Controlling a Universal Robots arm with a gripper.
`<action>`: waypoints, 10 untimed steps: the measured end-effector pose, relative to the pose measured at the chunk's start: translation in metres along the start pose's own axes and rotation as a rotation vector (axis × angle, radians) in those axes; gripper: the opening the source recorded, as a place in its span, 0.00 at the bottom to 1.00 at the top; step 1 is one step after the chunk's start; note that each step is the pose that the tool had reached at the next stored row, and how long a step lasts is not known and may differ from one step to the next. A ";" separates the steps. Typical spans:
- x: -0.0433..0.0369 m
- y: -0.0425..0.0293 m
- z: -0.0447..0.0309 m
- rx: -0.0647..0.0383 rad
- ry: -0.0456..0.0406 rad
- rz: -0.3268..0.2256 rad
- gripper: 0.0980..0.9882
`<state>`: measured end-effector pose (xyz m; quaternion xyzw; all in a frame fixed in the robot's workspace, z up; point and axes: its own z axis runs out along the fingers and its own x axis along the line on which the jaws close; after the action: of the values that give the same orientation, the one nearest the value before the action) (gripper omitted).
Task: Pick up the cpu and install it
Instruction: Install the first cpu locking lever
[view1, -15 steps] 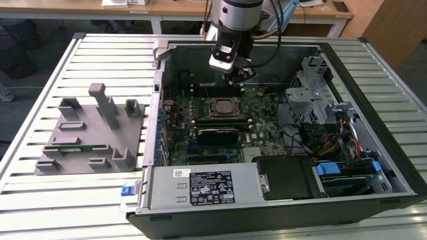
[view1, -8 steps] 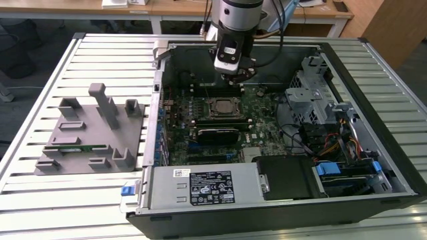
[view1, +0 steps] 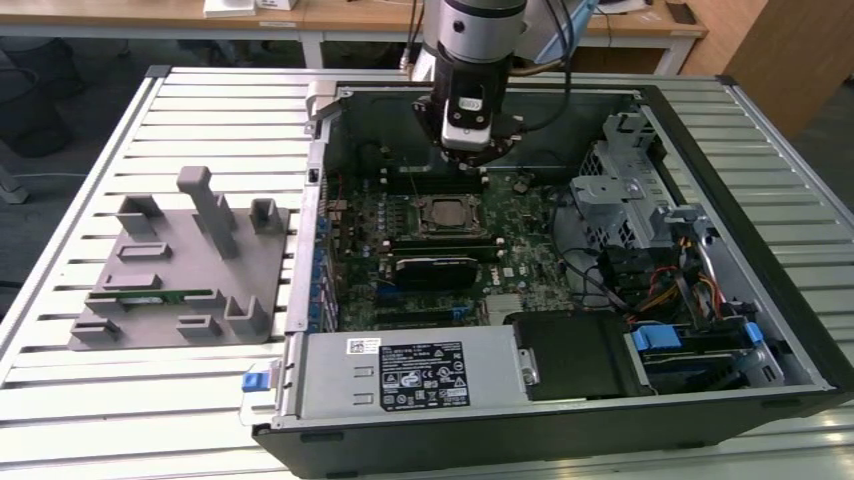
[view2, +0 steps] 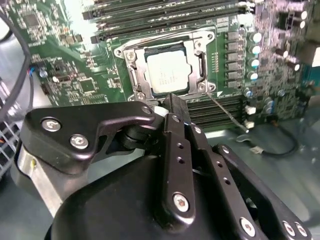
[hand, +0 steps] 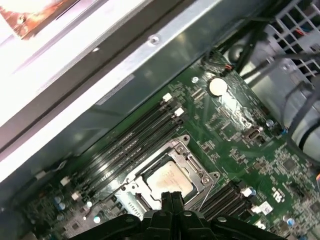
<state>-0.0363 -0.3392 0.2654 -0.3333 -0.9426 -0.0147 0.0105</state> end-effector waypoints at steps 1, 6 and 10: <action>0.0000 0.0000 0.0001 0.001 0.0004 -0.018 0.01; 0.0000 0.0000 0.0005 0.003 0.0016 -0.086 0.01; 0.0002 -0.0002 0.0009 0.004 0.0021 -0.116 0.01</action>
<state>-0.0366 -0.3392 0.2645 -0.2779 -0.9604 -0.0139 0.0113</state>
